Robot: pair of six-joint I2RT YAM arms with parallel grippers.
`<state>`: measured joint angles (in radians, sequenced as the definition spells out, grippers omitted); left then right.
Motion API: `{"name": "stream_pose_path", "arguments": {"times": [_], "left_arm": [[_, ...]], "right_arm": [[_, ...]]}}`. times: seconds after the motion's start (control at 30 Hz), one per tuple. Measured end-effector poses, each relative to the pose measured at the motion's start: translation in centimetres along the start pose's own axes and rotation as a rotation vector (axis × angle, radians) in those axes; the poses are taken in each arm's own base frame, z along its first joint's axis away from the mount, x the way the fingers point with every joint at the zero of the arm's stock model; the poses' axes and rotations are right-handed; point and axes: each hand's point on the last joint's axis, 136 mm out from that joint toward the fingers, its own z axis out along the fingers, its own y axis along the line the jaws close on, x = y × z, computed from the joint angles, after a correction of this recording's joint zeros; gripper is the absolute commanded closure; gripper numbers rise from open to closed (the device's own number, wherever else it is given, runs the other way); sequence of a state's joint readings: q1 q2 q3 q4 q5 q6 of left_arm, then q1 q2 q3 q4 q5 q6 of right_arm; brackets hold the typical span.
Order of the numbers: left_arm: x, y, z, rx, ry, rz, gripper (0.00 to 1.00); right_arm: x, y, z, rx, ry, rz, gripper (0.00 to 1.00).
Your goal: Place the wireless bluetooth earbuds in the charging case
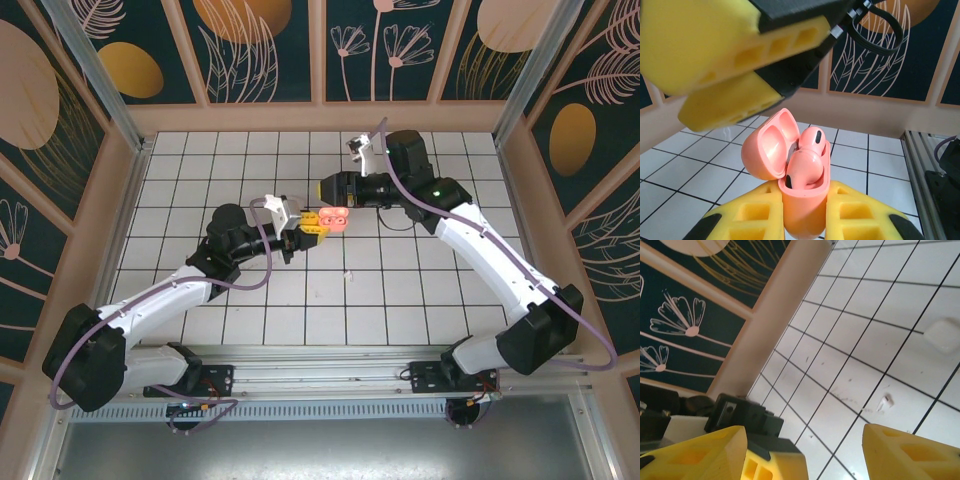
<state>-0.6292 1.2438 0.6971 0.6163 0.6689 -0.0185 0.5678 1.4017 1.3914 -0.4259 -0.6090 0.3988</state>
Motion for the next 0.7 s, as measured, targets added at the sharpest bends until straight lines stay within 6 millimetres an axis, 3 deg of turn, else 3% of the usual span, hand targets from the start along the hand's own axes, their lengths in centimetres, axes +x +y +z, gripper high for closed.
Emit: {"name": "stream_pose_path", "arguments": {"times": [0.37,0.57,0.7], "left_arm": [[-0.3,0.5,0.0,-0.026,-0.009,-0.014,1.00],[-1.2,0.8,0.3,-0.036,-0.026,-0.024,1.00],[-0.4,1.6,0.5,-0.063,-0.009,-0.073,1.00]], "right_arm": [[2.1,0.9,-0.3,-0.073,0.067,0.023,0.41],[1.7,2.1,-1.9,-0.085,0.032,-0.006,0.40],[1.4,4.2,-4.4,-0.117,-0.026,-0.077,0.39]]}}
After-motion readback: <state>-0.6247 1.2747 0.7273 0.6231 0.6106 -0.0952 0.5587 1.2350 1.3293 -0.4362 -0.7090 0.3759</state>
